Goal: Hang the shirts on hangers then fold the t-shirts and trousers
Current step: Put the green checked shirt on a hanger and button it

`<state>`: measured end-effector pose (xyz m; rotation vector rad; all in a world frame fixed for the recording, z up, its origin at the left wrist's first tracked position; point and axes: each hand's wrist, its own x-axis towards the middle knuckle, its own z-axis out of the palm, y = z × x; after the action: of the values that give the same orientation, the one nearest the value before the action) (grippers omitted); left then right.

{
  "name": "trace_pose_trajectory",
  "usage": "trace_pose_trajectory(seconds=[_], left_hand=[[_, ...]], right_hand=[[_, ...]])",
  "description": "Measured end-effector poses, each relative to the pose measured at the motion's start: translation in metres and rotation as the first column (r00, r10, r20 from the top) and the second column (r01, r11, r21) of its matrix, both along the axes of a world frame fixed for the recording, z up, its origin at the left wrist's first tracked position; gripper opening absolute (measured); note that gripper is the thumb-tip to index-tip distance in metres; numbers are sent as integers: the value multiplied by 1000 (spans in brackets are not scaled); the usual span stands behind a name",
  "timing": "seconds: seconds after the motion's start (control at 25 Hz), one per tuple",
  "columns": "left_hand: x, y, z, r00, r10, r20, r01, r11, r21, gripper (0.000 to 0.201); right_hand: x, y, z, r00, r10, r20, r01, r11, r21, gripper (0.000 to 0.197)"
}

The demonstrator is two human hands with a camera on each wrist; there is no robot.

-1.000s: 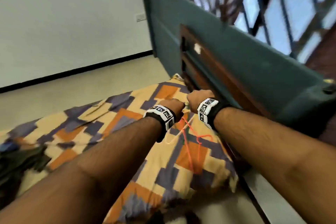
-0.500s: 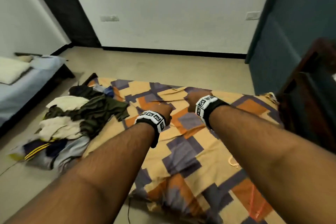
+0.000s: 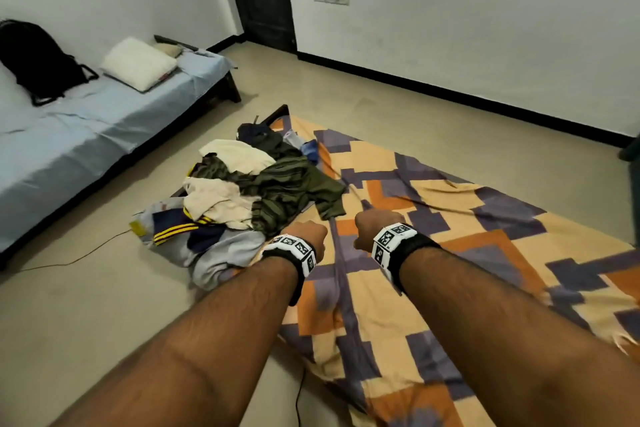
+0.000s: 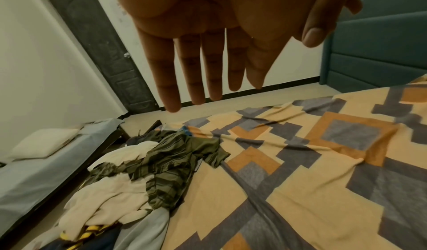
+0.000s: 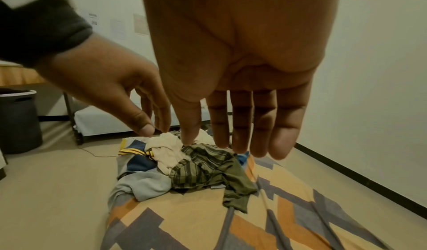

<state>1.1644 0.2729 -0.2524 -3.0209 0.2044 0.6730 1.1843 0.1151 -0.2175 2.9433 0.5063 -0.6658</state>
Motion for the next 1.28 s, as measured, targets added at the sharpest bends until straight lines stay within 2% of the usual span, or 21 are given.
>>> trace_pose_trajectory(seconds=[0.16, 0.36, 0.48, 0.68, 0.8, 0.96, 1.12, 1.2, 1.28], left_hand=[[36, 59, -6, 987, 158, -29, -159, 986, -40, 35], [65, 131, -5, 951, 305, -46, -306, 952, -14, 33], [86, 173, -12, 932, 353, -89, -357, 933, -40, 38], [133, 255, -46, 927, 354, -124, -360, 932, -34, 36], [174, 317, -85, 934, 305, -186, -319, 947, -50, 34], [225, 389, -151, 924, 235, -301, -269, 960, -74, 29], [259, 430, -203, 908, 207, -365, -272, 952, -137, 36], [272, 440, -226, 898, 217, -384, -305, 934, -185, 36], [282, 444, -244, 880, 244, -408, -369, 892, -262, 37]], right_hand=[[55, 68, -6, 995, 99, -22, -99, 995, 25, 27], [105, 130, -14, 981, 190, -49, -187, 981, 59, 29], [135, 163, -26, 974, 208, -88, -206, 978, 40, 30], [192, 222, -71, 968, 206, -141, -206, 978, 14, 27], [239, 274, -109, 974, 152, -165, -148, 988, 37, 25], [293, 344, -177, 948, 88, -305, -96, 995, -10, 28], [329, 370, -246, 925, 59, -376, -95, 992, -80, 25], [346, 371, -281, 922, 75, -379, -132, 983, -125, 35], [366, 373, -308, 930, 19, -367, -75, 988, -137, 61]])
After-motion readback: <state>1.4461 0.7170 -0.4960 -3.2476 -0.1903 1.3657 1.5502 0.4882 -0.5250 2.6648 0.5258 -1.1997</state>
